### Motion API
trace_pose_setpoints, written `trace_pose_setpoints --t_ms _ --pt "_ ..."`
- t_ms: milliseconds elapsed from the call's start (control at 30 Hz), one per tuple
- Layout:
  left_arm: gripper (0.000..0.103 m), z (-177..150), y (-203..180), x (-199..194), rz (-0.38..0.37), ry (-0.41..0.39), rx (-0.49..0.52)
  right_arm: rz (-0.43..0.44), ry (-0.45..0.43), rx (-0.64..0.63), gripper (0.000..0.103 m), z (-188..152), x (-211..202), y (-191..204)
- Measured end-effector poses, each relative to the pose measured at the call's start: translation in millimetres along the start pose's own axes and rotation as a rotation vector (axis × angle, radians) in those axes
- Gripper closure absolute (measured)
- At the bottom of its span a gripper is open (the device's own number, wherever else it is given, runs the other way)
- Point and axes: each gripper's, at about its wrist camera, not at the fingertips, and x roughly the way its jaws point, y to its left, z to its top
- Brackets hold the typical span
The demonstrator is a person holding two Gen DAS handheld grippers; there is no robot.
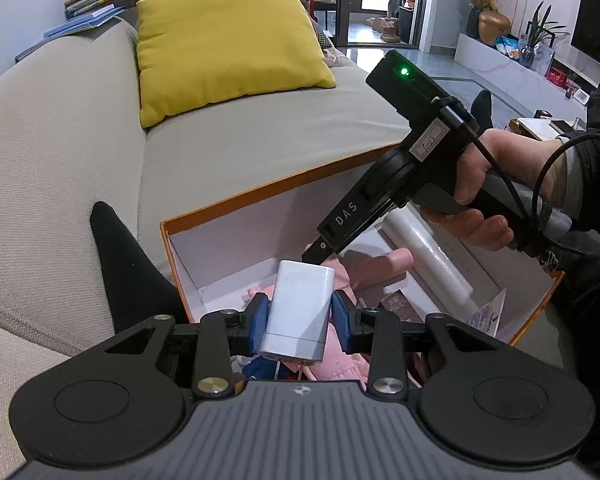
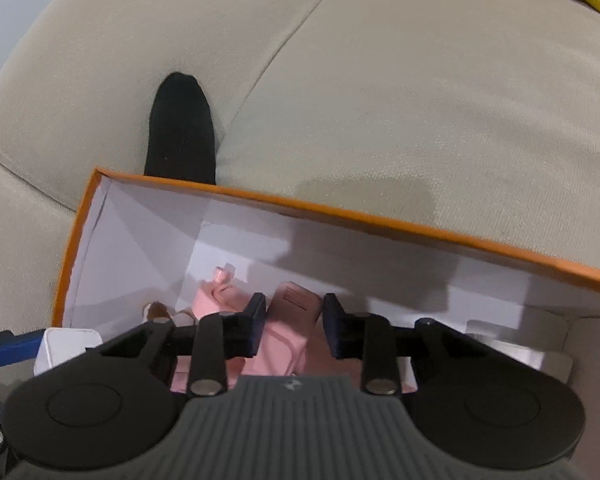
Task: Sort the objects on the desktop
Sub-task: 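Lay the pink selfie stick in the box and open the right gripper while the left holds the charger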
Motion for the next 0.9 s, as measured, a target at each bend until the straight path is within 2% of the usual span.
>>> trace_pose_setpoints --t_ms 133,167,233,267,300,367,467,567,667,767,900 --pt "0.063 -2 -1 -1 0.002 0.001 0.003 0.007 -0.046 -0.113 0.079 -7 -16 14" --pt "0.063 -1 -1 -1 0.005 0.0 0.003 0.007 -0.059 -0.133 0.082 -7 -17 17" --pt "0.063 0 -1 -1 0.006 -0.003 -0.002 0.006 -0.099 -0.15 0.096 -7 -20 23" --pt "0.063 0 -1 -1 0.005 -0.004 -0.002 0.01 -0.113 -0.146 0.097 -6 -21 24" --pt "0.063 0 -2 -1 0.004 -0.004 -0.001 -0.006 -0.141 -0.171 0.103 -5 -21 28" --pt "0.063 0 -2 -1 0.004 -0.004 0.003 -0.036 -0.224 -0.286 0.103 -7 -25 42" --pt "0.063 -1 -2 -1 0.002 -0.001 0.008 -0.045 -0.228 -0.337 0.103 -1 -28 52" --pt "0.063 -1 0 -2 0.006 -0.004 0.0 -0.017 -0.147 -0.344 0.103 3 -26 51" --pt "0.063 -2 3 -2 0.014 -0.011 -0.011 -0.045 -0.051 -0.363 0.102 0 -19 48" --pt "0.063 0 6 -3 0.019 -0.02 -0.022 -0.022 0.064 -0.316 0.099 -5 -7 39" --pt "0.063 0 7 -4 0.025 -0.02 -0.024 -0.063 0.111 -0.299 0.099 -5 14 36"
